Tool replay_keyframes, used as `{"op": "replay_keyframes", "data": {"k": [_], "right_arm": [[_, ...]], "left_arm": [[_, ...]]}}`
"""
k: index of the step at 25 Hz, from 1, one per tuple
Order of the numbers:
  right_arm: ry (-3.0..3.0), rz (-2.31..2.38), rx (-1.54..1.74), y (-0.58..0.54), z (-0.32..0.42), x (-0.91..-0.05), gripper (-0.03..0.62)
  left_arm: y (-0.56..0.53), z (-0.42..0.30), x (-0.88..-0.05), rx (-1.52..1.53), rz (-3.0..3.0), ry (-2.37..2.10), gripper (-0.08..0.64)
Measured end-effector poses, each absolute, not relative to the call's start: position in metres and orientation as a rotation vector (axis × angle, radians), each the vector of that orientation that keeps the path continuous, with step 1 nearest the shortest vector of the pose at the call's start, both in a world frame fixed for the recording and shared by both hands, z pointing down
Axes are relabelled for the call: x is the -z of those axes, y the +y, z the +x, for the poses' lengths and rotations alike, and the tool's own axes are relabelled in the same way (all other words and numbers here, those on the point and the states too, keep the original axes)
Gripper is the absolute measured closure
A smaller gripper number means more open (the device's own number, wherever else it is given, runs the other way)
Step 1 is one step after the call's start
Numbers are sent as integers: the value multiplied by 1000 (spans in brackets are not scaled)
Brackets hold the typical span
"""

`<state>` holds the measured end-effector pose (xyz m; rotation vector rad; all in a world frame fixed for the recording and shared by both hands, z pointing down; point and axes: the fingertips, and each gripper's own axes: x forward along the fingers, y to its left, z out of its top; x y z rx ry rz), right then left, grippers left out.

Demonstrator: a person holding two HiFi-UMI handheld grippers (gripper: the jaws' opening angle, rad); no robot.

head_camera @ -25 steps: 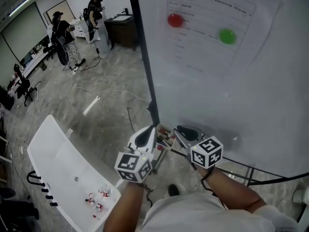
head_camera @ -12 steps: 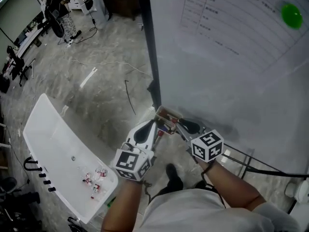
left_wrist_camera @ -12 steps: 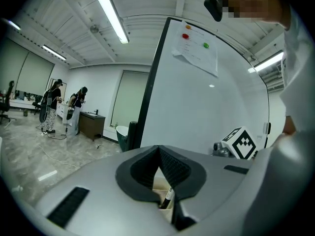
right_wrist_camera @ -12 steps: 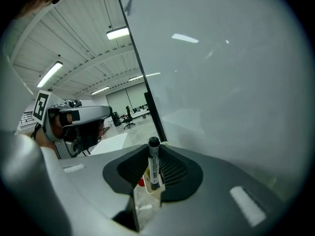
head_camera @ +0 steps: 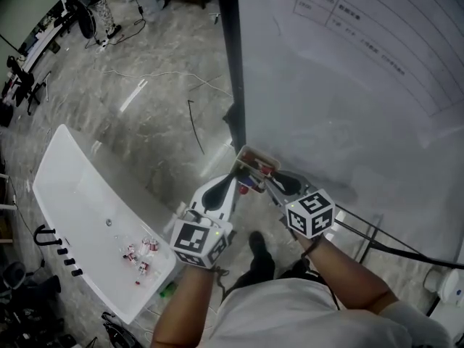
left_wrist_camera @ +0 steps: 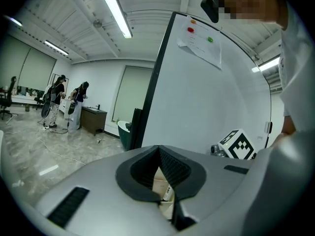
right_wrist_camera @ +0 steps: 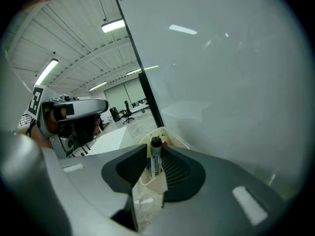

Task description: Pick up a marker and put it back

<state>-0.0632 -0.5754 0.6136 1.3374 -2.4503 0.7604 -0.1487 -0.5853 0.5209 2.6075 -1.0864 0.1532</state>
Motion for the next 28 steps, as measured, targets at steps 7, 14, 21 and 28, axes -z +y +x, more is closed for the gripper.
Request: {"op": "replay_keyframes", "data": {"k": [7, 14, 21, 28], "right_arm": [[-2501, 1378, -688, -572, -58, -571, 500], [-2613, 1435, -539, -558, -53, -487, 505], [-2752, 1496, -200, -515, -49, -376, 555], [-2837, 1508, -65, -491, -58, -324, 589]], "left_arm": [[-579, -147, -493, -100, 2635, -1093, 555], [-560, -138, -432, -6, 2725, -1081, 555], [-526, -131, -368, -25, 2818, -1145, 555], [-513, -127, -326, 17, 2853, -1148, 555]]}}
